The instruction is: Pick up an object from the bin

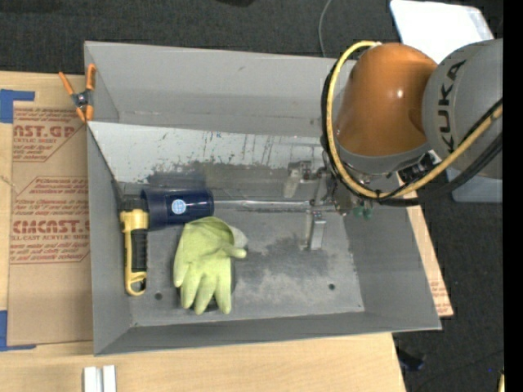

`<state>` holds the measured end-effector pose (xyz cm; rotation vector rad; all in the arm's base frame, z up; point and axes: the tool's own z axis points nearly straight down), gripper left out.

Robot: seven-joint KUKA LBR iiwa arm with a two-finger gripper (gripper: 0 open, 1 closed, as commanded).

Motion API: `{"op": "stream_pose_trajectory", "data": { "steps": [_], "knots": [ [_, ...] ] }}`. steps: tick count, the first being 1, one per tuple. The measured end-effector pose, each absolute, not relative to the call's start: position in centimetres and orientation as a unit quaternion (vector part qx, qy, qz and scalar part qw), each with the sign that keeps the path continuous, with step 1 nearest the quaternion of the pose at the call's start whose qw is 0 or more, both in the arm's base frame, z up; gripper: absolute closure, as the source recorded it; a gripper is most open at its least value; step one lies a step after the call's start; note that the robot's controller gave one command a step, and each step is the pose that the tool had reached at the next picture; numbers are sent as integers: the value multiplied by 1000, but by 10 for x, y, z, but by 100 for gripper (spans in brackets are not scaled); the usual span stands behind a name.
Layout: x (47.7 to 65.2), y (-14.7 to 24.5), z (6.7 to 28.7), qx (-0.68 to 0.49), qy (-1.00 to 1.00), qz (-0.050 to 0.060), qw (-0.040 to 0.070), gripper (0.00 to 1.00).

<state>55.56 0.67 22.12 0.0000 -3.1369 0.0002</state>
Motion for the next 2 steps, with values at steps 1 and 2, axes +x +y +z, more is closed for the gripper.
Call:
{"op": "stream_pose_trajectory", "data": {
  "steps": [1, 2],
  "knots": [
    [557, 7, 225, 0, -1000, 0, -1, 0],
    [573, 7, 201, 19, -1000, 0, -2, 0]
  ]
}}
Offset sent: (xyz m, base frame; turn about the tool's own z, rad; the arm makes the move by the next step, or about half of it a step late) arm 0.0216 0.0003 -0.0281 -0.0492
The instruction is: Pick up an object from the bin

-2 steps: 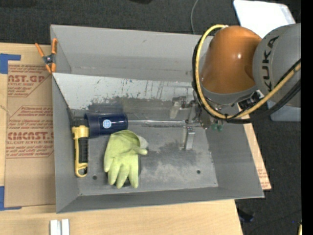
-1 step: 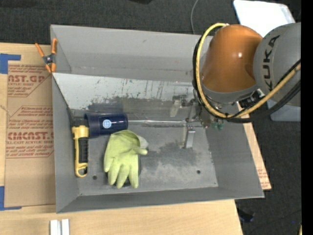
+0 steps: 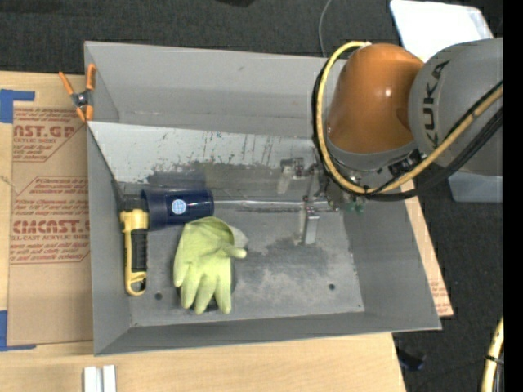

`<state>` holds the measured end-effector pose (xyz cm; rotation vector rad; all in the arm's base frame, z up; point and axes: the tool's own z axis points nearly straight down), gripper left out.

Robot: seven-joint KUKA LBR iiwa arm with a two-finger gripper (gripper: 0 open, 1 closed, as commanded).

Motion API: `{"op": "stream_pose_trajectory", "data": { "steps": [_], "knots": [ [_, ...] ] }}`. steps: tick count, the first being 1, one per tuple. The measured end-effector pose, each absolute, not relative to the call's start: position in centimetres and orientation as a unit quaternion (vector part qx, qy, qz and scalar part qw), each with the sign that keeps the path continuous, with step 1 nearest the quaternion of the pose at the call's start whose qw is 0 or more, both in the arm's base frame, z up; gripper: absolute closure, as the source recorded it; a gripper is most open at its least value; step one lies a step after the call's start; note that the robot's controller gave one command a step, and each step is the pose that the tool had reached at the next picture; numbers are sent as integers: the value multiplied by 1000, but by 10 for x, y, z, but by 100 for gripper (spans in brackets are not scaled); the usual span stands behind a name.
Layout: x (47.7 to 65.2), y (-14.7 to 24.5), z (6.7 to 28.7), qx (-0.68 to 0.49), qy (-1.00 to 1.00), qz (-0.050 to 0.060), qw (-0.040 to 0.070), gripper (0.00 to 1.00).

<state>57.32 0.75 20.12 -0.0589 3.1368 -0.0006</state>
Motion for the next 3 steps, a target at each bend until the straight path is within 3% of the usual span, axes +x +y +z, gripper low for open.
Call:
{"op": "stream_pose_trajectory", "data": {
  "steps": [1, 2, 3],
  "knots": [
    [579, 15, 131, -13, 1000, 1, 5, 0],
    [576, 19, 87, -16, 1000, 1, 2, 0],
    [587, 61, 86, 60, 998, 2, 5, 0]
  ]
}}
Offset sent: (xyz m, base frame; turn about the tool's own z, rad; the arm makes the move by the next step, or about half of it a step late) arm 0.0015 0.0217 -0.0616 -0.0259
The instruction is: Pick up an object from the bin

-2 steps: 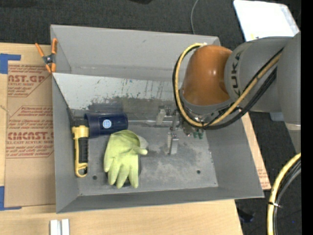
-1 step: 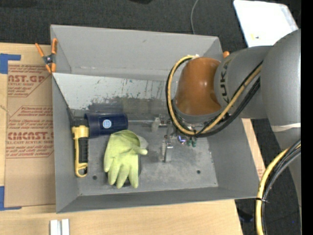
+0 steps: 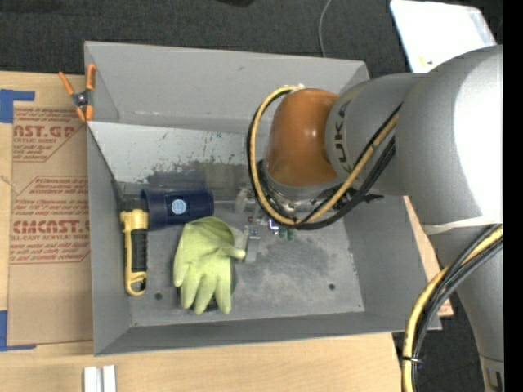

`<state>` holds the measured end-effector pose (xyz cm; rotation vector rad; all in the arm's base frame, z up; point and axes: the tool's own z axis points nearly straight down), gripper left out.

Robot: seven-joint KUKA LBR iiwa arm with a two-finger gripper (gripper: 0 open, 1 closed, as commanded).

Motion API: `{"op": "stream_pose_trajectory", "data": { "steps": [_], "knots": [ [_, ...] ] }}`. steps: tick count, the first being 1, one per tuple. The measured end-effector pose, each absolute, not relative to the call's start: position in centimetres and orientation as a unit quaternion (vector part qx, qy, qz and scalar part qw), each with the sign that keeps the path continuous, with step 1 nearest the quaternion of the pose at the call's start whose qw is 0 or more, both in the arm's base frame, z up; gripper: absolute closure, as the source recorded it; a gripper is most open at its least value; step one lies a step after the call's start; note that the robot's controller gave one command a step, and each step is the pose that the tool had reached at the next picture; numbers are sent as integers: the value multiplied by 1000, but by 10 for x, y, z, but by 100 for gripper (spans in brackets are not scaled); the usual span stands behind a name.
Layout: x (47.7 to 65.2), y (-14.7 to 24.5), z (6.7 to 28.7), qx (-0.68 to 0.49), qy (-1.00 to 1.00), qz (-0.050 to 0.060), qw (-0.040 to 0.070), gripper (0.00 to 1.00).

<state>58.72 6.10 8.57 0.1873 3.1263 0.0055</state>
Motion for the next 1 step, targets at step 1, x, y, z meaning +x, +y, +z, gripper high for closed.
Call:
{"op": "stream_pose_trajectory", "data": {
  "steps": [1],
  "knots": [
    [585, 85, 70, 57, 998, 1, 5, 100]
  ]
}}
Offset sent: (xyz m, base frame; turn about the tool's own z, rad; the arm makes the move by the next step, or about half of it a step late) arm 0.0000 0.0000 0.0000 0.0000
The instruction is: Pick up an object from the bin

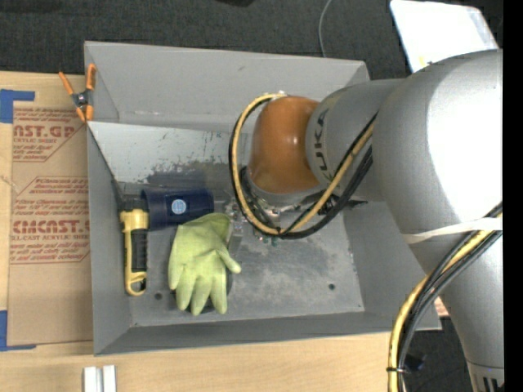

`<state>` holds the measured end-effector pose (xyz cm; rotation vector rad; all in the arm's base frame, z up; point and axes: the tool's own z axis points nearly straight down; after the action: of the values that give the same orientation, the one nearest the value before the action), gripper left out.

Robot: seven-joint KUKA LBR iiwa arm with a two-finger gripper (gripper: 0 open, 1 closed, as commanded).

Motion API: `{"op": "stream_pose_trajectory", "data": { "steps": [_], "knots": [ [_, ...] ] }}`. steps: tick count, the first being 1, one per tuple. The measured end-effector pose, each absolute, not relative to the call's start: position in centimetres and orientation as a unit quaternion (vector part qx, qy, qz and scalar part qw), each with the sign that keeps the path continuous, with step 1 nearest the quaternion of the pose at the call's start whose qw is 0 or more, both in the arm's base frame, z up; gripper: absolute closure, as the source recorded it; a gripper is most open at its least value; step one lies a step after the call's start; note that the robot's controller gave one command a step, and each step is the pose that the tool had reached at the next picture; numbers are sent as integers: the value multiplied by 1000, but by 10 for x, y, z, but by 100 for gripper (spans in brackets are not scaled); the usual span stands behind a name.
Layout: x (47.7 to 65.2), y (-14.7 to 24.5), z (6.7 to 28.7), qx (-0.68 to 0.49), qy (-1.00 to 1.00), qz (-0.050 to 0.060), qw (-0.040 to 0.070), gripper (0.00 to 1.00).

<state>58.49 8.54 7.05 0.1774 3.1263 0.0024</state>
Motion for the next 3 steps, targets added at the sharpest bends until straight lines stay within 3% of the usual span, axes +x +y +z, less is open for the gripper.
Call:
{"op": "stream_pose_trajectory", "data": {
  "steps": [1, 3],
  "knots": [
    [585, 85, 70, 56, 998, 1, 5, 0],
    [584, 86, 73, 26, 1000, 0, 4, 0]
  ]
}}
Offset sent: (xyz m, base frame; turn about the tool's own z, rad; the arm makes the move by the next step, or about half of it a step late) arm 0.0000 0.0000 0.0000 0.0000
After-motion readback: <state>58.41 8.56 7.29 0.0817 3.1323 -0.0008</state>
